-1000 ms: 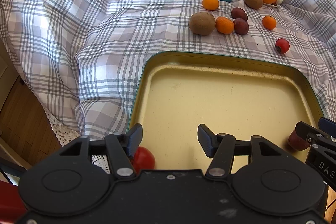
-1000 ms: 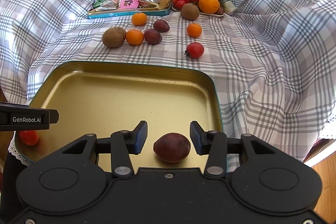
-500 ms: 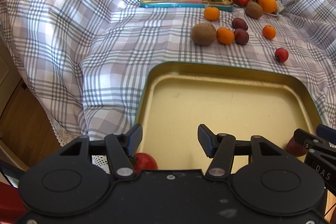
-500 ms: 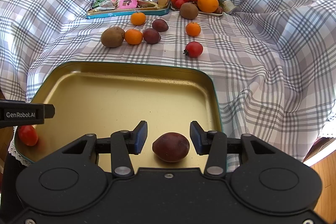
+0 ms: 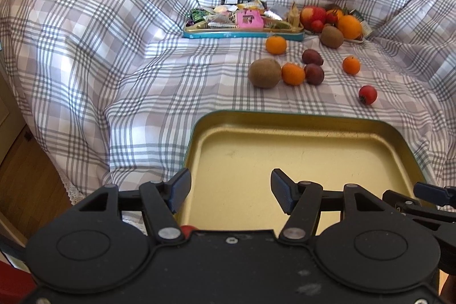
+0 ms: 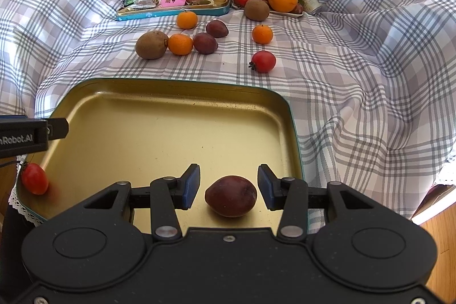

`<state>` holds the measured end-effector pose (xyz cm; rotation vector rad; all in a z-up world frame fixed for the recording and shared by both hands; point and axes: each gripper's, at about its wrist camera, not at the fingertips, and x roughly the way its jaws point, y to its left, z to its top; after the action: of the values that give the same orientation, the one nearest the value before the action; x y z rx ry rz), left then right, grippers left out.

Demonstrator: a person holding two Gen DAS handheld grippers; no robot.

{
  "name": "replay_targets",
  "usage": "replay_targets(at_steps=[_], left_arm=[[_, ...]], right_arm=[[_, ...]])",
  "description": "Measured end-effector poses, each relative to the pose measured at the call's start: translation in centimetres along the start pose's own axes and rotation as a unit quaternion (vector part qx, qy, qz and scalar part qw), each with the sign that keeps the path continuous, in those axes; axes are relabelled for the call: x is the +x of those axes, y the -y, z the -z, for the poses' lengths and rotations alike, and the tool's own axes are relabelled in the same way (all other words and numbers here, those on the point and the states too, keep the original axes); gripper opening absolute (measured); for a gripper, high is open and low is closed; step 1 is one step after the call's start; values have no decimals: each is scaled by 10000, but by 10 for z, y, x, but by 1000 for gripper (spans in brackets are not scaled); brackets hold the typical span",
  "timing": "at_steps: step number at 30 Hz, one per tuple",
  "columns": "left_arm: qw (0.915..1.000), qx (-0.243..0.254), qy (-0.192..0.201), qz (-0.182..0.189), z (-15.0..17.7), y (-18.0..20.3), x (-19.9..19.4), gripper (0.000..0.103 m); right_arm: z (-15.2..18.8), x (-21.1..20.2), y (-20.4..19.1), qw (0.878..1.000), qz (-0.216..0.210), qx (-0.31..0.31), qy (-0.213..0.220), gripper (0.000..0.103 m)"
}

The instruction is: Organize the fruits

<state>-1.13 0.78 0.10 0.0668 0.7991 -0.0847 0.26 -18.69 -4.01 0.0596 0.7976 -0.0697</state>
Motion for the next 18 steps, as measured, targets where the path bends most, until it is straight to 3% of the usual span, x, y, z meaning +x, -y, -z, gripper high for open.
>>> replay_targets(at_steps=[7,18], left_arm=[[9993,304,150,-146,-1,4,1,67],[9994,271,135,-139,-12,2,9,68]], right_arm=[[-5,2,4,9998,38,170,37,52],[-21,11,5,9996,-3,271,-6,52]])
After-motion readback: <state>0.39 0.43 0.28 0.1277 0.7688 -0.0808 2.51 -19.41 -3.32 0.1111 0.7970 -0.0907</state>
